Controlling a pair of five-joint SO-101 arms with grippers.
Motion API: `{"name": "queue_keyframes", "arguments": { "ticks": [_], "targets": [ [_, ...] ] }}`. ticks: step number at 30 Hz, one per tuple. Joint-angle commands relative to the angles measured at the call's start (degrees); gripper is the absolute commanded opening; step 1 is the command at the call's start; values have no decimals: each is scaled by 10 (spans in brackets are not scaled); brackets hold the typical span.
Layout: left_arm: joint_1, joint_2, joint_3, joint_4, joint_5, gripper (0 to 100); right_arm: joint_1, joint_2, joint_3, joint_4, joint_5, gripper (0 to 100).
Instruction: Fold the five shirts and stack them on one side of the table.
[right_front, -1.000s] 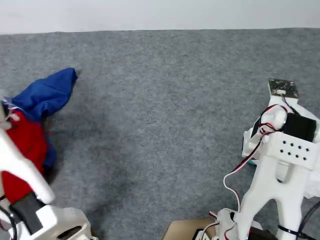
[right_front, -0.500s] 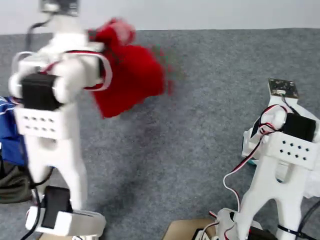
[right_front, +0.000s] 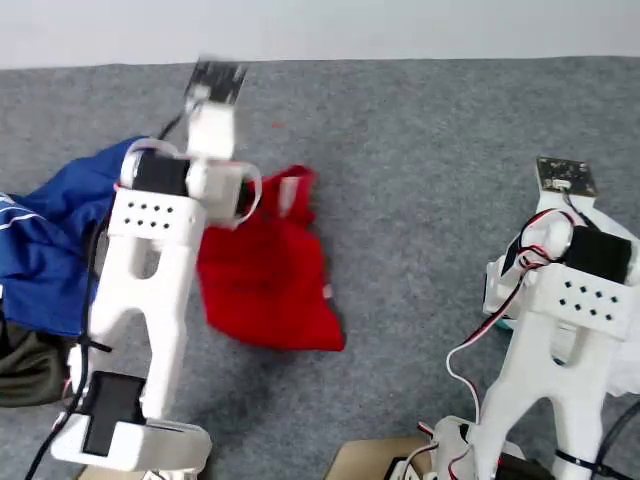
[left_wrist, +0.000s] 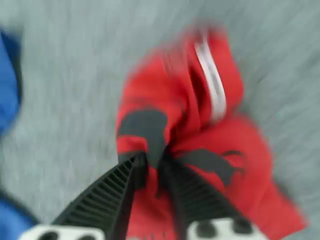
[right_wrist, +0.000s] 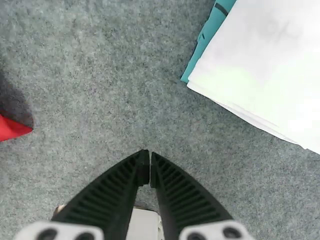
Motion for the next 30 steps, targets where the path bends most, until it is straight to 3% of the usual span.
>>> {"name": "queue_keyframes", "arguments": {
  "ticks": [1,4,7,14,19,24,30],
  "targets": [
    [-69,-3,103,-25,-18,248,-37,-13,-3,18,0,11],
    [-126,-3,120,-10,-33,309,-109,-13,-3,18,0,12],
    [-172,-8,119,7,-90,309,-186,-12,-5,8,-1,12],
    [-306,-9,95,7,-138,309,-298,47,-27,-50,-1,12],
    [-406,-6,56,7,-148,309,-366,152,-151,-54,-1,12],
    [-458,-9,55,7,-168,309,-433,289,-299,-50,-4,20],
    [-483,-9,55,8,-165,309,-493,443,-455,-50,-23,162]
  ]
}}
